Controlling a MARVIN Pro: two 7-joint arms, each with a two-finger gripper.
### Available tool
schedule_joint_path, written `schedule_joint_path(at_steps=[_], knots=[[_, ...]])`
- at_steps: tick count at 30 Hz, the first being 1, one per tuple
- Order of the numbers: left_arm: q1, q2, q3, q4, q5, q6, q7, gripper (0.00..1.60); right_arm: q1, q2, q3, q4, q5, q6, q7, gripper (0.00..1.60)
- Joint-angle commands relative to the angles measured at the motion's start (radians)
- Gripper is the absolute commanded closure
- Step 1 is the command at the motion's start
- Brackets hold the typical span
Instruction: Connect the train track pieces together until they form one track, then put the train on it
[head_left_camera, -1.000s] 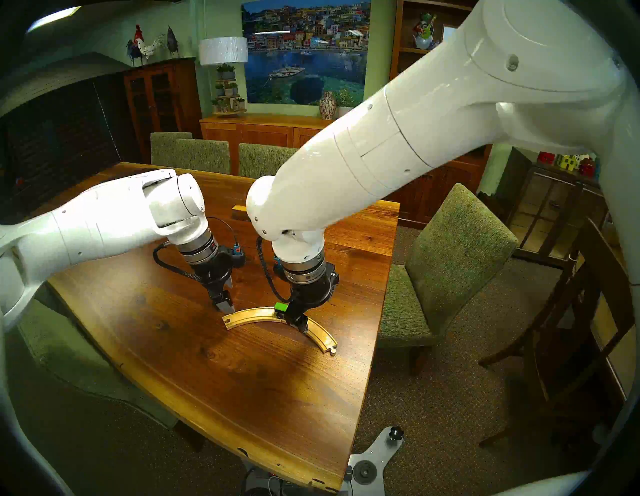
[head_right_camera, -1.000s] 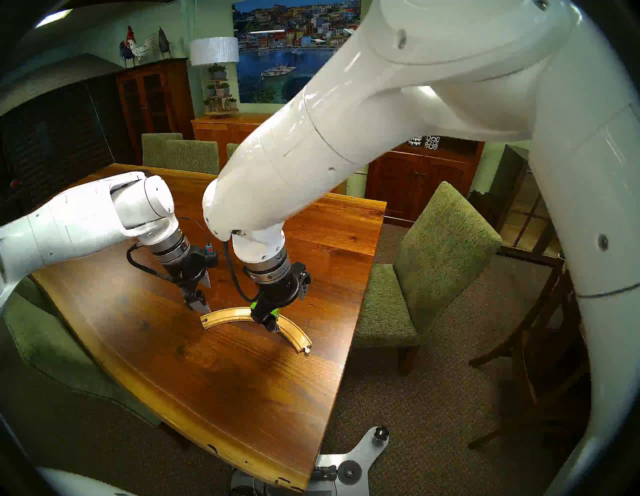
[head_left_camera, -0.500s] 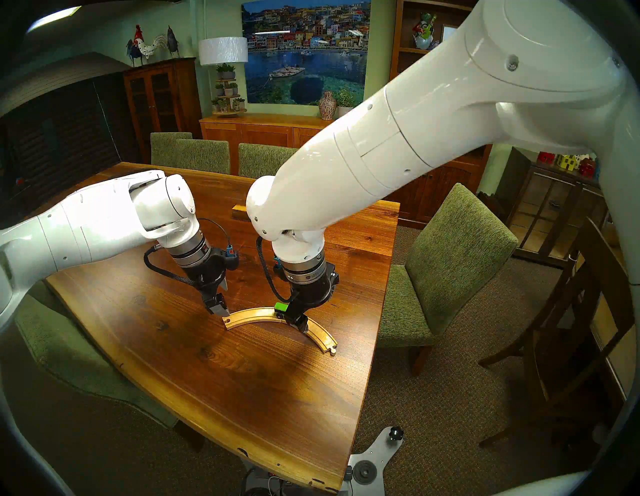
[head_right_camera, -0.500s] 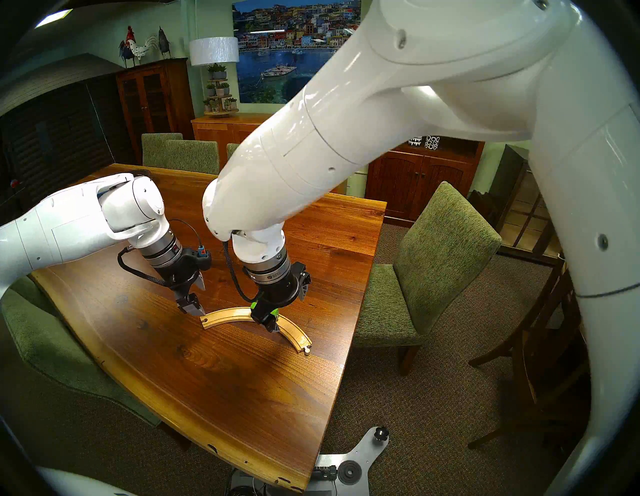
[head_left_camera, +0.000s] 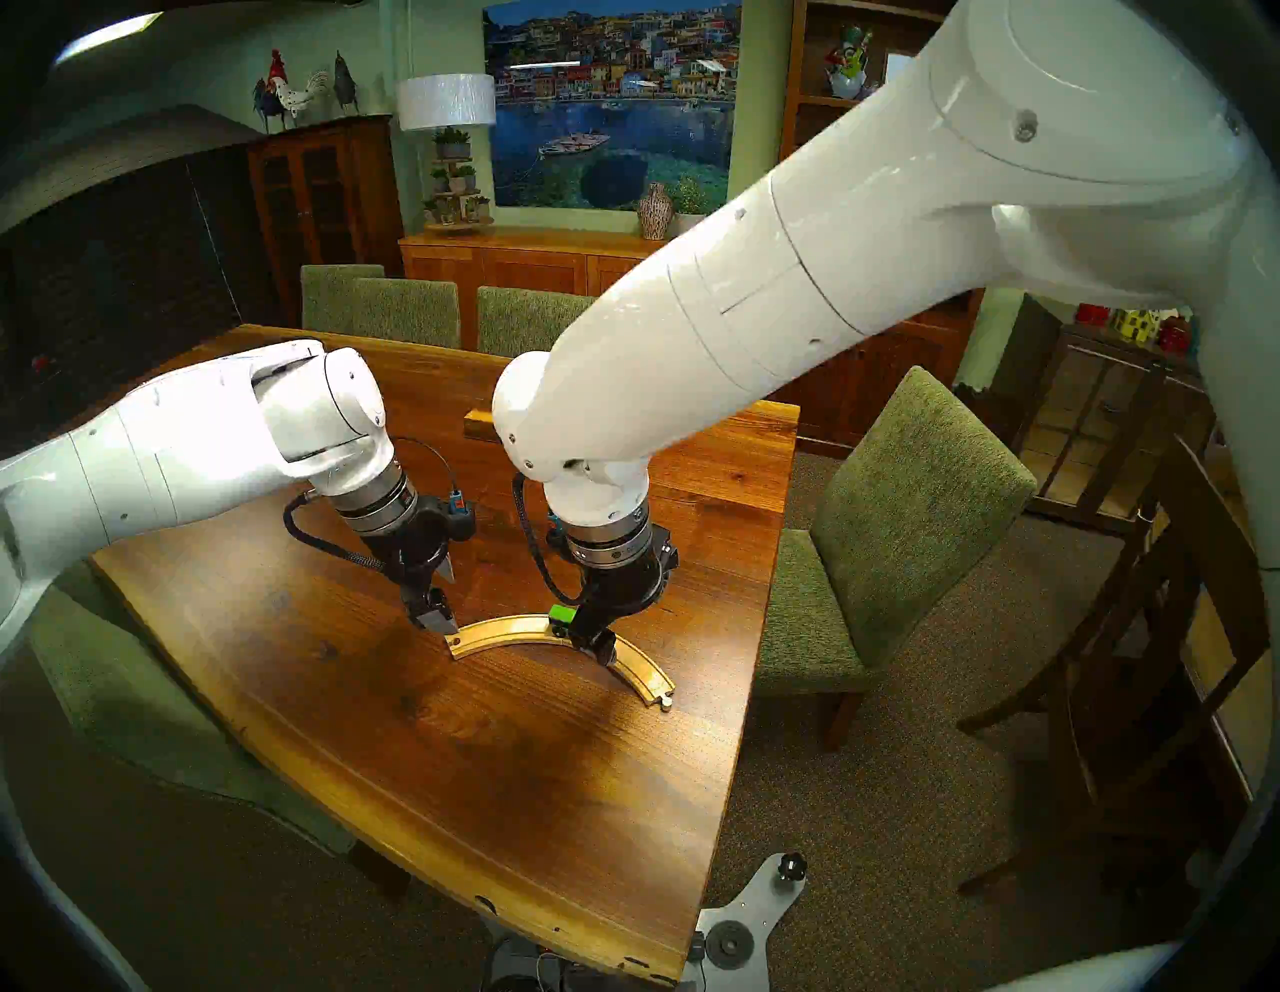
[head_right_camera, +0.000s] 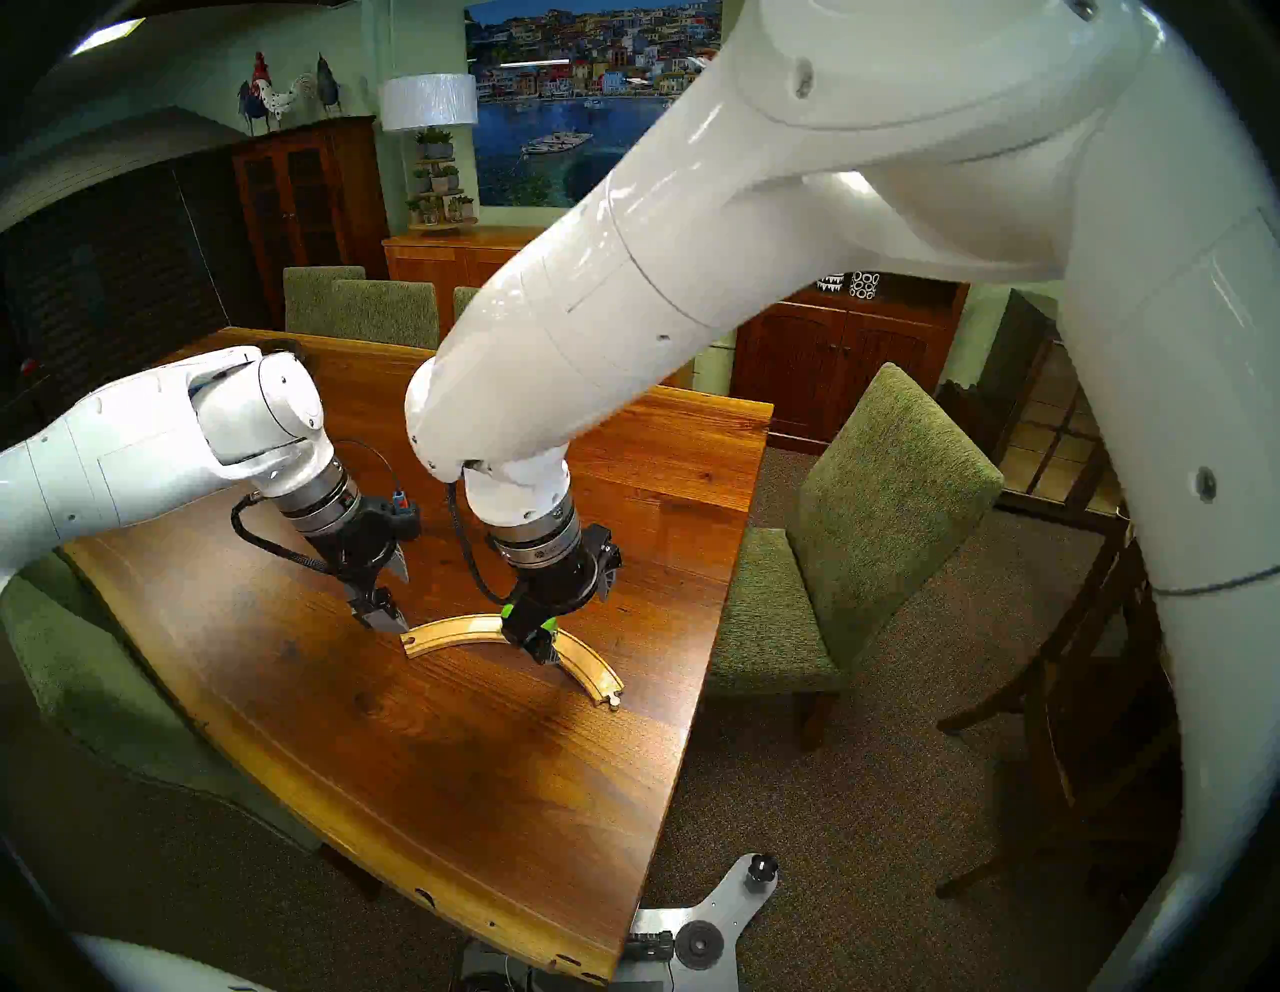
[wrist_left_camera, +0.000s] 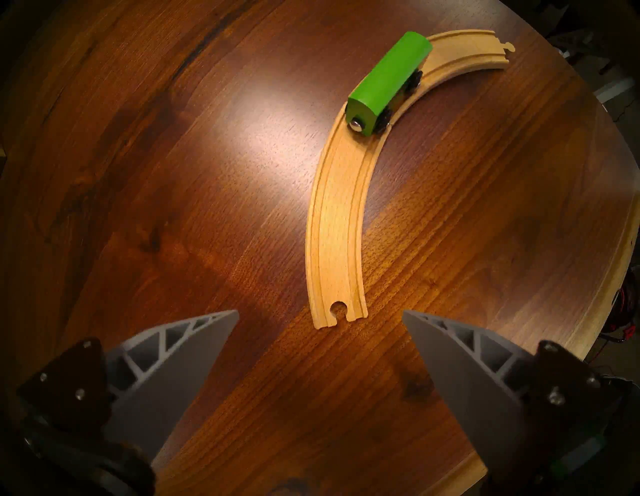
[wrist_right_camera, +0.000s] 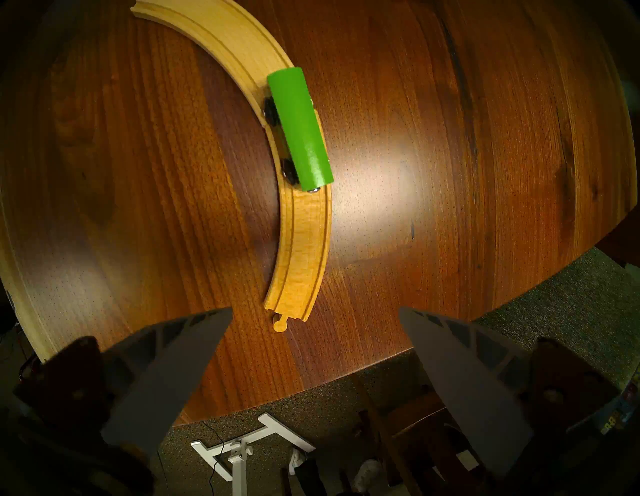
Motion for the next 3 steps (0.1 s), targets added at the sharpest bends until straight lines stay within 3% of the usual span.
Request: schedule_joint_path(at_steps=[1, 3], knots=[[-0.041, -0.003, -0.019, 0.004, -0.001, -0.001, -0.025, 0.00, 0.023, 0.013, 0.004, 0.009, -0.001, -0.001, 0.000, 0.00], [-0.041, -0.003, -0.019, 0.004, -0.001, -0.001, -0.025, 0.00, 0.023, 0.013, 0.004, 0.009, -0.001, -0.001, 0.000, 0.00]])
